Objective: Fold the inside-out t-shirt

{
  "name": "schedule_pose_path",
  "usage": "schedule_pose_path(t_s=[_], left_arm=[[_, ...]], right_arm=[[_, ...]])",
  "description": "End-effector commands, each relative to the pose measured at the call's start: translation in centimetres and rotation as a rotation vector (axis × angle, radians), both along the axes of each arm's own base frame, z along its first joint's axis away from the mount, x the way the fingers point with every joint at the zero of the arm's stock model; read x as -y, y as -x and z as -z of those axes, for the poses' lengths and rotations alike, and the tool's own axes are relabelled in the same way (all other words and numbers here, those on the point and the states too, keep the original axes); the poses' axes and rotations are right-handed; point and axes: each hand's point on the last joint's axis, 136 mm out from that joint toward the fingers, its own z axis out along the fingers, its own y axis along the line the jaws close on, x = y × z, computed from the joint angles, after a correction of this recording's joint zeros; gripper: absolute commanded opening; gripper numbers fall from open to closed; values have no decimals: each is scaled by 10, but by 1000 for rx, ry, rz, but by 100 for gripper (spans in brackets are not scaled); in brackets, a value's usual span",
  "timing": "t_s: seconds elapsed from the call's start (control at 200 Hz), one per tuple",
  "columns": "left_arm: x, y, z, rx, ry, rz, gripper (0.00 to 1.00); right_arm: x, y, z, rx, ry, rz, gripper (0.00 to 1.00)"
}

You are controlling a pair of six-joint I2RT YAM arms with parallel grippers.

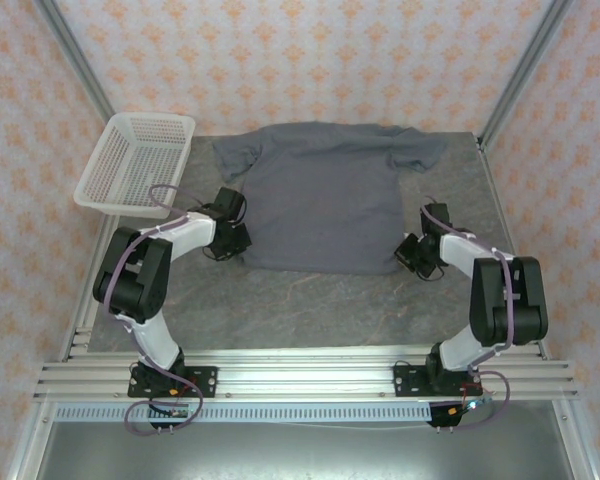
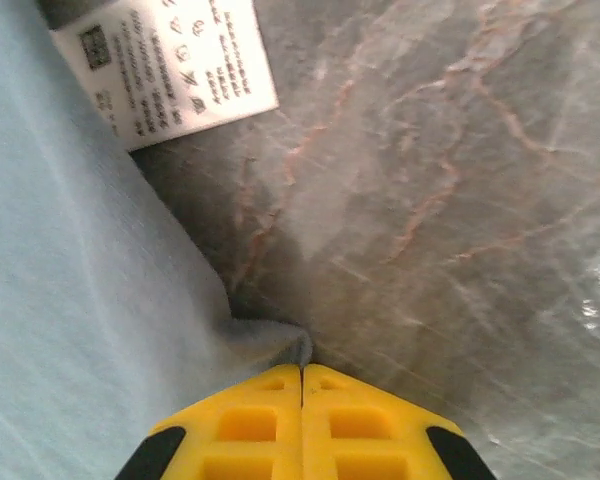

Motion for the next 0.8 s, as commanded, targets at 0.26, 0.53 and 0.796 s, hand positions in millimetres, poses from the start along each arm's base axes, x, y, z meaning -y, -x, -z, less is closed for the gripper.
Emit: schedule_pose_path(t_s=[0.26,0.53,0.796], left_arm=[[-4,122,-41,-30,40,-26,0],[-5,138,-29,-63,-71,20,3],[-7,95,-111,191,-140,109,51]], right_arm=[[56,94,-69,223,198,315,0],[43,123,-51,116,137,283,0],[45,90,-87,223,159,250,0]])
